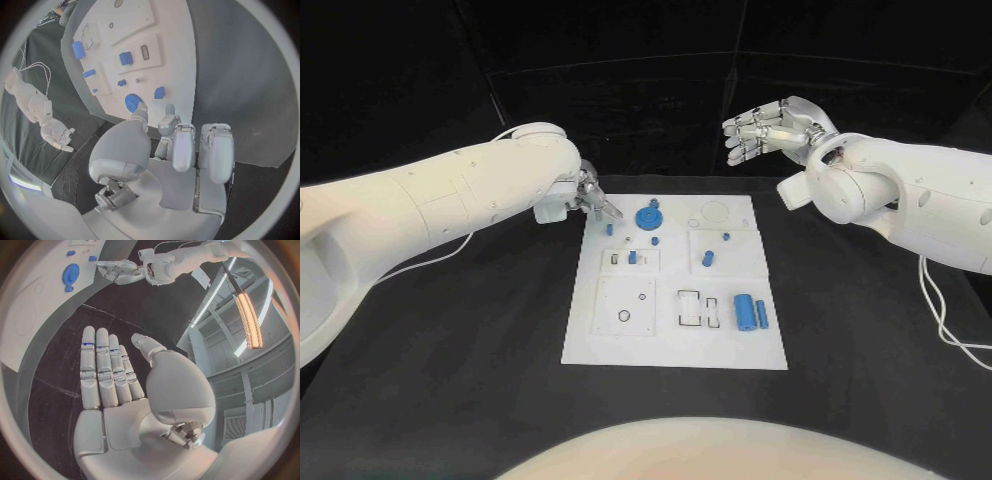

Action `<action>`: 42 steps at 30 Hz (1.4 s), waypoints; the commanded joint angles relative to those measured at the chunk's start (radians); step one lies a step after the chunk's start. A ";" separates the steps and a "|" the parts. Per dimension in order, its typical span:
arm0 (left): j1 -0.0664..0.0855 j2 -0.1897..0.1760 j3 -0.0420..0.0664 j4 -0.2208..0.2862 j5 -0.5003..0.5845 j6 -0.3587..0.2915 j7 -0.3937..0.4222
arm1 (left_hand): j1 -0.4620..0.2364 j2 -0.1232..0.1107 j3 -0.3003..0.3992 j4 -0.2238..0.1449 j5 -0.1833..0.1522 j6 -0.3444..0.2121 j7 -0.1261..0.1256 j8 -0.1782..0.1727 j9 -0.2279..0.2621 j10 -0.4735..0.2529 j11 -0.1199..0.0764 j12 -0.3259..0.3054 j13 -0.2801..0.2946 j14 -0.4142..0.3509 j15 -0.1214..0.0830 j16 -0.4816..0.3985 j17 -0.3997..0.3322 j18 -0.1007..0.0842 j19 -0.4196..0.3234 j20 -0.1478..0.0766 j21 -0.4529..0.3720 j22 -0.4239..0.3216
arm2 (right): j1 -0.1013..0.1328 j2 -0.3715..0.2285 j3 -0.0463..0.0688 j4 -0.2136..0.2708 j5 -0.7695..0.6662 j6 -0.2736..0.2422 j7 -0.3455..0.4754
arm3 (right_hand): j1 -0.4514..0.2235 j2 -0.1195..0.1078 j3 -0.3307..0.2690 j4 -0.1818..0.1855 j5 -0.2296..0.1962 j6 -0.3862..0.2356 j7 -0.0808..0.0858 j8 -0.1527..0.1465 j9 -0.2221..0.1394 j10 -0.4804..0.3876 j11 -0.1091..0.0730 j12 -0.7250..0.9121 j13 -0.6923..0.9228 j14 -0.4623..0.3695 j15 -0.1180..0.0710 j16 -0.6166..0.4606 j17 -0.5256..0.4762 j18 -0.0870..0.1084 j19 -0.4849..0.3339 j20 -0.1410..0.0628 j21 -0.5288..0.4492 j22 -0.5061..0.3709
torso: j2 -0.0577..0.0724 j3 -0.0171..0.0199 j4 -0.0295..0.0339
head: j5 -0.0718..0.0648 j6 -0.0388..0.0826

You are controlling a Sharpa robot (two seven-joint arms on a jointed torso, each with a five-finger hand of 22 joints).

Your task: Assemble the parts on the task board

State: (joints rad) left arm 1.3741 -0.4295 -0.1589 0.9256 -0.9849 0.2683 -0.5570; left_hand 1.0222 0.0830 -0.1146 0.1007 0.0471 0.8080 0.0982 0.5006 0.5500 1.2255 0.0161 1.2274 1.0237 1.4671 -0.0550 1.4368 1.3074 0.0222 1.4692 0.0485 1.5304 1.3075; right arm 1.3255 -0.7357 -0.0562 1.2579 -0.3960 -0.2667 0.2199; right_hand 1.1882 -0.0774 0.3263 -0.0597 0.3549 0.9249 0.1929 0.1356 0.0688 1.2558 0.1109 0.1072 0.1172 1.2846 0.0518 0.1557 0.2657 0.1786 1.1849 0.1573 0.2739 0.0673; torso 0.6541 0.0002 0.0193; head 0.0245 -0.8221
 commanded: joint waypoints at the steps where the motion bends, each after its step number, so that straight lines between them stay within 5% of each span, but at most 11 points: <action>1: -0.001 0.004 0.000 -0.008 -0.016 0.041 0.021 | 0.006 0.005 -0.007 0.000 -0.001 0.009 -0.001 -0.004 -0.002 -0.004 0.003 -0.006 -0.001 0.074 0.003 0.001 0.148 -0.005 0.072 0.006 -0.003 0.196 | 0.002 0.001 0.001 0.001 0.005 0.005 0.013 | 0.004 0.005 0.003 0.005 0.006 -0.006 0.001 0.002 0.000 0.000 0.002 -0.006 -0.001 0.000 0.003 -0.005 0.001 0.005 0.003 0.001 -0.005 -0.001 | 0.000 0.0003 0.0008 | 0.000 -0.001; 20: -0.018 0.023 0.000 -0.035 -0.016 0.076 0.036 | 0.041 0.024 -0.018 -0.012 -0.001 0.020 -0.002 -0.010 -0.012 -0.005 0.002 -0.005 0.001 0.074 0.002 0.005 0.150 -0.006 0.073 0.005 -0.002 0.198 | 0.002 0.005 0.001 0.000 0.005 0.006 0.012 | 0.006 0.006 0.003 0.005 0.007 -0.006 0.001 0.002 0.000 0.000 0.002 -0.006 -0.001 0.000 0.003 -0.005 0.001 0.005 0.004 0.001 -0.005 -0.001 | 0.000 0.0006 0.0005 | -0.001 -0.007; 42: -0.021 0.041 0.000 -0.056 -0.016 0.059 0.037 | 0.089 0.060 -0.014 -0.036 -0.001 0.032 -0.002 -0.014 -0.023 -0.004 0.002 -0.004 0.001 0.074 0.002 0.005 0.151 -0.006 0.073 0.005 -0.001 0.200 | 0.002 0.005 0.001 0.002 0.005 0.002 0.010 | 0.007 0.007 0.004 0.005 0.008 -0.006 0.001 0.002 0.000 0.000 0.002 -0.006 -0.001 0.000 0.003 -0.005 0.001 0.005 0.004 0.001 -0.006 -0.001 | 0.000 0.0008 0.0018 | 0.000 -0.011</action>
State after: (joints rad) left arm 1.3523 -0.3893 -0.1587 0.8710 -0.9910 0.3232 -0.5286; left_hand 1.1014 0.1453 -0.1295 0.0714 0.0471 0.8330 0.0945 0.4921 0.5284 1.2255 0.0161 1.2275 1.0245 1.4670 -0.0551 1.4368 1.3074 0.0222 1.4691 0.0484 1.5304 1.3075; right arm 1.3255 -0.7315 -0.0562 1.2586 -0.3960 -0.2671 0.2200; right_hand 1.1883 -0.0773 0.3263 -0.0597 0.3584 0.9250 0.1929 0.1356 0.0688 1.2558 0.1109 0.1072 0.1175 1.2847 0.0518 0.1558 0.2654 0.1786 1.1849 0.1572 0.2739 0.0674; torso 0.6536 0.0007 0.0203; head 0.0236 -0.8333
